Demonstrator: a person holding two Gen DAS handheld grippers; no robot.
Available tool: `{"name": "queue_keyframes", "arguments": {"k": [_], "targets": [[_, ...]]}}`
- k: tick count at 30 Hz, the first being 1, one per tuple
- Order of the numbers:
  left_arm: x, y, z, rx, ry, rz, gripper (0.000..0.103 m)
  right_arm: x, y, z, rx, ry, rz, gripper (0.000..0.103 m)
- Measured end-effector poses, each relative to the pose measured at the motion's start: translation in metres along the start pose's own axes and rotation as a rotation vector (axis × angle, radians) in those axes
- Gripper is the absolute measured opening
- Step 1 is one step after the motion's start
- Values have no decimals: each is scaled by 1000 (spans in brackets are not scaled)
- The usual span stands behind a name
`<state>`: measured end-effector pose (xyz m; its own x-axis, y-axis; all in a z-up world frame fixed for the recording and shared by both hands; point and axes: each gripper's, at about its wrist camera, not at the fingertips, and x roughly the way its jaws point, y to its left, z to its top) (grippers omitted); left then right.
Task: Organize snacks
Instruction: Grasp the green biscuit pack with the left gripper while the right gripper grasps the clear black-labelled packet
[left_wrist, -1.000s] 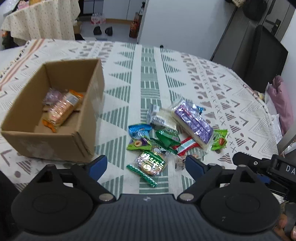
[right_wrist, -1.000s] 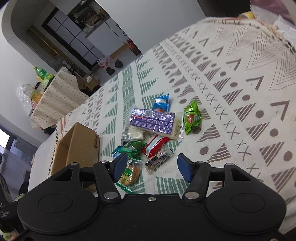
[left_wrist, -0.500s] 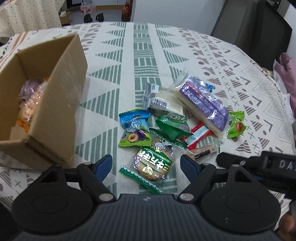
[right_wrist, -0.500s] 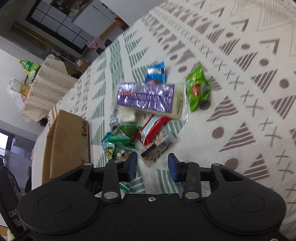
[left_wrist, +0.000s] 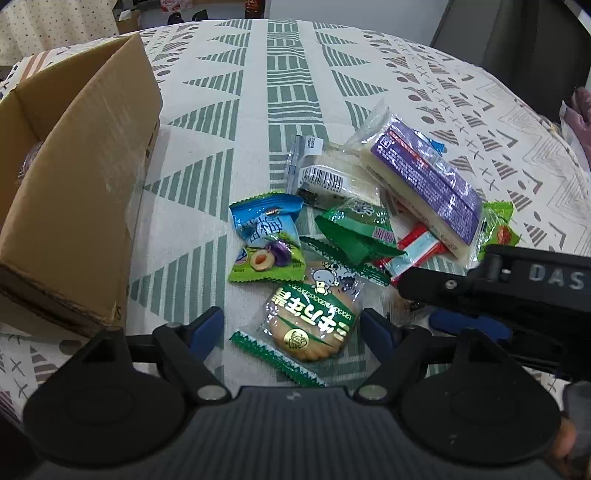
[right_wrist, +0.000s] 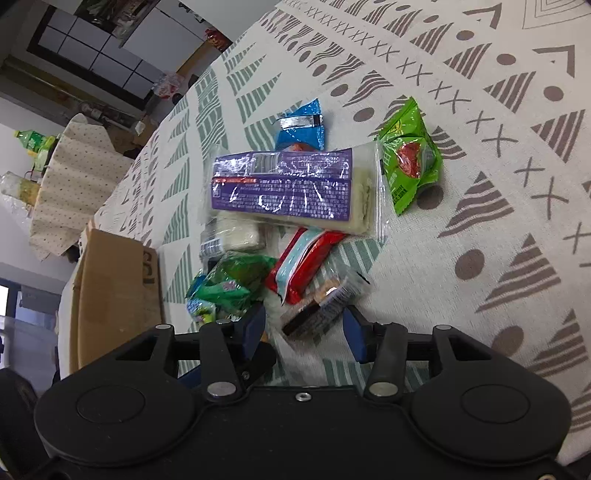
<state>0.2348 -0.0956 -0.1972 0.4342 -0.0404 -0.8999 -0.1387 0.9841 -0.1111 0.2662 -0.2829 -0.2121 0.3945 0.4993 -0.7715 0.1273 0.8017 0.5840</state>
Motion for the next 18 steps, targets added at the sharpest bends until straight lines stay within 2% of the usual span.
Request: {"name": "queue_keyframes", "arguments": {"k": [4,6,7,8,10,13,18], "targets": [[-2,0,1,-9,1,0,66,4,4,0,-30,-22,-10,47],[-3,0,1,-22,9,-14,64,5,7,-1,-57,-27,-20,46],[-3,1,0,-28,11,-20,62,5,8,-2,-67,-28,-29,42],[-3,1,-1,-32,10,-24,59,4,8,-2,-75,-31,-40,33],[-5,1,-3,-39,9,-27,54,4,8,-3,-92,-36,-62,26],[-9,3,-6,-63,16,-40,52,0,8,-5,-101,-38,-71,20],[-25,4,-9,-89,-1,-59,50,-13,11,-11,-112,-64,-40,19]]}}
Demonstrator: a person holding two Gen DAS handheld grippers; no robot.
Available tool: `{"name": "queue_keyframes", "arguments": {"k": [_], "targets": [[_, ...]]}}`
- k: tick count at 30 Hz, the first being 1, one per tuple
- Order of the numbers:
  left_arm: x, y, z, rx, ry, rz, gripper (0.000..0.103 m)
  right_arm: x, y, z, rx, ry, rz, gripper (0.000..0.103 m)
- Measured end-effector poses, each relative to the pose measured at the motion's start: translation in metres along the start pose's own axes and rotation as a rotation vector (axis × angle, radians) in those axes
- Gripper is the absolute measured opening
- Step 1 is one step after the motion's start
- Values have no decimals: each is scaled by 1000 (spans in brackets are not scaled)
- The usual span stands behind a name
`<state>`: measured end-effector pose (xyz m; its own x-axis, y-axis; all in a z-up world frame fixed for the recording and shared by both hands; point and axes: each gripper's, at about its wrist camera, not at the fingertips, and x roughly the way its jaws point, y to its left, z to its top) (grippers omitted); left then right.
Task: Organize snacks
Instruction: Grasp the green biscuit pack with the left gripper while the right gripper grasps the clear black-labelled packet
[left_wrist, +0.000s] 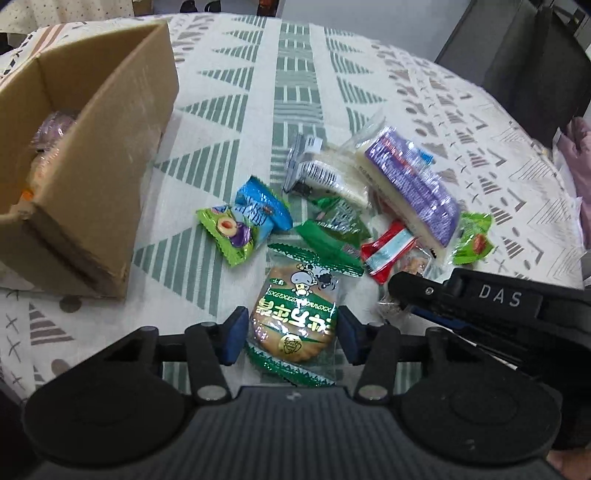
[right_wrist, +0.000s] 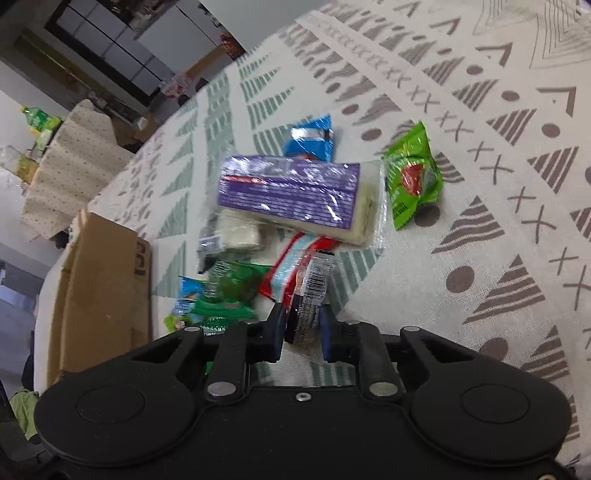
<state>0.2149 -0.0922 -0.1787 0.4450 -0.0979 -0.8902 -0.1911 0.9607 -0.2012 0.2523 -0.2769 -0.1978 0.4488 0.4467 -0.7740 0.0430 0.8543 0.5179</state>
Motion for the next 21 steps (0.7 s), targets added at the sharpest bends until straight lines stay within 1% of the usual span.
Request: {"name": "queue_keyframes", "arguments": {"k": [4,8,13,21], "targets": [[-18,-2,2,-10,-35,-11,50,-11,-2,-3,15,-18,28,19],[-39,-3,1,-9,-77,-13,50,-26,1,-5,12,-54,80,19],[-58,0,2,-32,-109,-16,50,-35,6,-5,8,-81,127,18],[-88,9,10,-50,-178,-6,50,-48,23,-7,-34,-127,205,18]]}}
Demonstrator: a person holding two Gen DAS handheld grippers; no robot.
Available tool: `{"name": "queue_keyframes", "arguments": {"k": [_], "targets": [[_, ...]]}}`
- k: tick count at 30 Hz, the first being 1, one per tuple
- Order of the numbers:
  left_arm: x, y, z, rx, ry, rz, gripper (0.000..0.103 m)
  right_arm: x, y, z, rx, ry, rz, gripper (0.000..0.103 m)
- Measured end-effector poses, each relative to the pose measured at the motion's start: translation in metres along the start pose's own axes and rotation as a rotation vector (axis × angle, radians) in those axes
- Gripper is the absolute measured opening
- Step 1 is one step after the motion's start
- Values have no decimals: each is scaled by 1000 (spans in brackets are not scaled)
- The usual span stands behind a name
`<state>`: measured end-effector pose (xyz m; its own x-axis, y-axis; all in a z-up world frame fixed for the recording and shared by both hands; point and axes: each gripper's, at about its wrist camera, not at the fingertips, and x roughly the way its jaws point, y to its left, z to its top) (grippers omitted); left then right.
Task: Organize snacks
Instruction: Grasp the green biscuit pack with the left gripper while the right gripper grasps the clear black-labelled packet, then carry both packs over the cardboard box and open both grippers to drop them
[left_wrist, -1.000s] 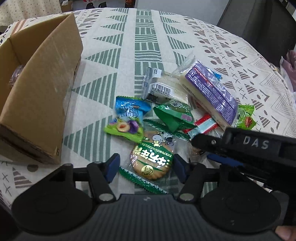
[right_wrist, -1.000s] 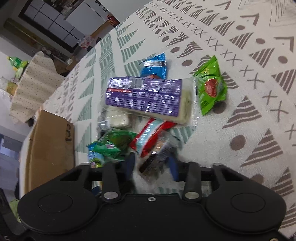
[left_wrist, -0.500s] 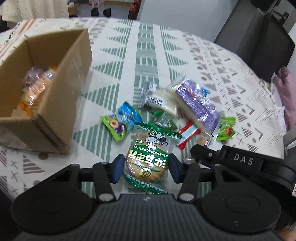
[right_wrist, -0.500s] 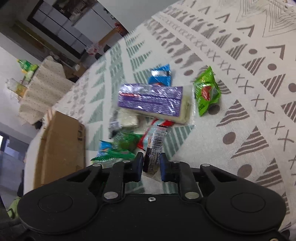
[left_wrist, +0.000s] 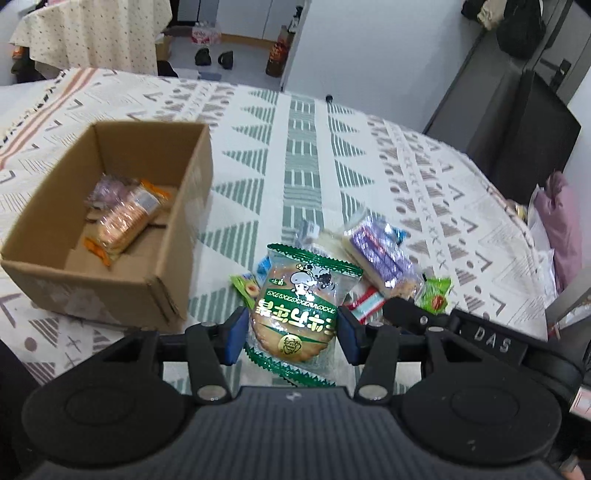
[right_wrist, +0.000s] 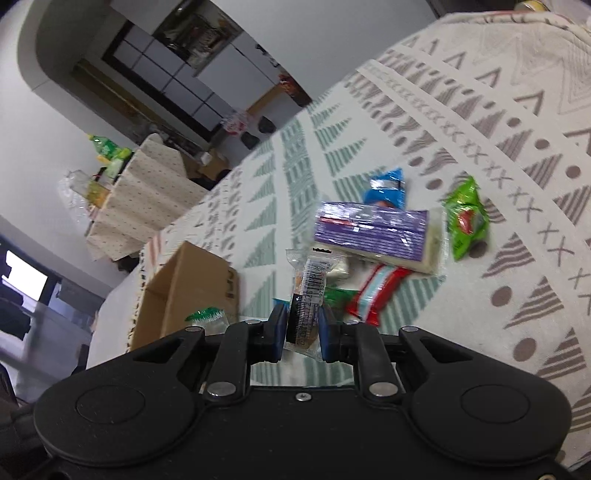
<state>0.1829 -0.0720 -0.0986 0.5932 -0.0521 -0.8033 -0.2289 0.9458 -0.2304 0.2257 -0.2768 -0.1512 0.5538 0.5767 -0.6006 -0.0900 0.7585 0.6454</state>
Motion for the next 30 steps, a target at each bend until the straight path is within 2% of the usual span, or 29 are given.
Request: {"name": "queue_keyframes", "arguments": {"k": [11,17,30], "targets": [[-35,16,21,-50,-83,19,50,-16,34,7,-71,-43,83,18],[-53,32,31,-84,-124,32,50,-25,55,13,-113,-69,94,18],[-64,72,50,-151,-165,50,50,-8,101,12,-183,-67,117,18]]}}
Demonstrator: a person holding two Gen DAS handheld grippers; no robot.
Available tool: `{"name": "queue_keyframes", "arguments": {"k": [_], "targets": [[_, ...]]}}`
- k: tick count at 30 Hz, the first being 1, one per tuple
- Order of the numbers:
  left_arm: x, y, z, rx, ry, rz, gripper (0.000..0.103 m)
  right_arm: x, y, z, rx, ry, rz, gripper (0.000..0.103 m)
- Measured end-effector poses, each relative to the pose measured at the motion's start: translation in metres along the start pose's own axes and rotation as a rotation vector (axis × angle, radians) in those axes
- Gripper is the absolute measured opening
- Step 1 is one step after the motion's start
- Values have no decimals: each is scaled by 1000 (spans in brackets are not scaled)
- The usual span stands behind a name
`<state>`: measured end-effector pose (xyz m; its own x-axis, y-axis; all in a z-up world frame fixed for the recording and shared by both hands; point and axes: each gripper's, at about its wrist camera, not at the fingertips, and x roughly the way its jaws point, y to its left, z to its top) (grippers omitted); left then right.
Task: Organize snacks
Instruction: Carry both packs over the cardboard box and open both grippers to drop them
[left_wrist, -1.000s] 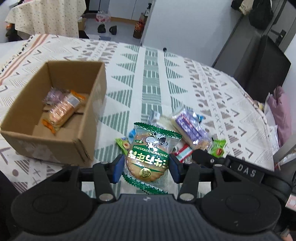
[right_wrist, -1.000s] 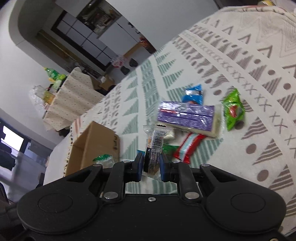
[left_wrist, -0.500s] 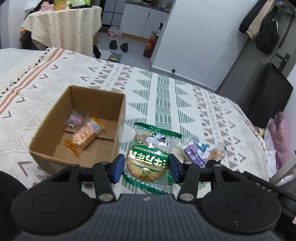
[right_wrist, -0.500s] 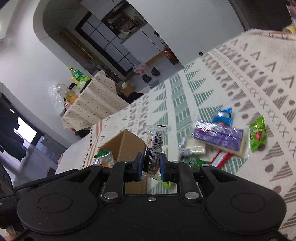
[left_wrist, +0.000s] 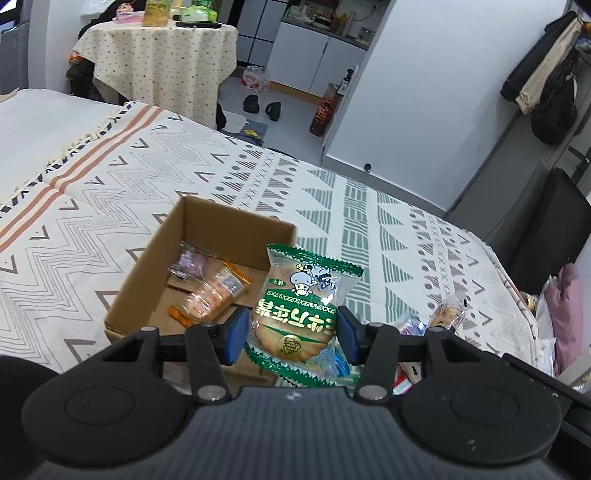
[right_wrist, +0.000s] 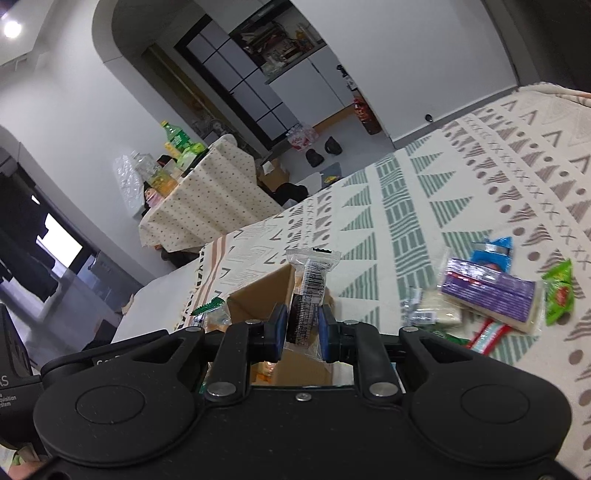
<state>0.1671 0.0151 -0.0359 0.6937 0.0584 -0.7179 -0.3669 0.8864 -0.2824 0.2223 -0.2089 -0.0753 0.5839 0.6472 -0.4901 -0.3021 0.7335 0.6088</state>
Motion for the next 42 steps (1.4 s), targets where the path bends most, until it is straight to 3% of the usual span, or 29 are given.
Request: {"name": "queue_keyframes", "arguments": {"k": [9,20,30,33,36,39,42], "targets": [[11,35,17,-54,-5,15,50,32,24,2,-19,34,13,18],[46,78,24,-127,47,26,50,75,49,-3,-40,90,19,18],[68,101,29,-139,70,51,51,111,60,-13,-37,153,9,18],[70,102,30,-123,70,86,54,119,62,-15,-41,165,-7,18],[71,106,31,-134,68,67,59,123,68,-19,-71,170,-7,20],[69,107,32,-128,67,78,63,123,70,-21,-102,155,-49,26],[63,106,33,-126,59,96,74,114,65,-21,-79,149,-47,37]]}}
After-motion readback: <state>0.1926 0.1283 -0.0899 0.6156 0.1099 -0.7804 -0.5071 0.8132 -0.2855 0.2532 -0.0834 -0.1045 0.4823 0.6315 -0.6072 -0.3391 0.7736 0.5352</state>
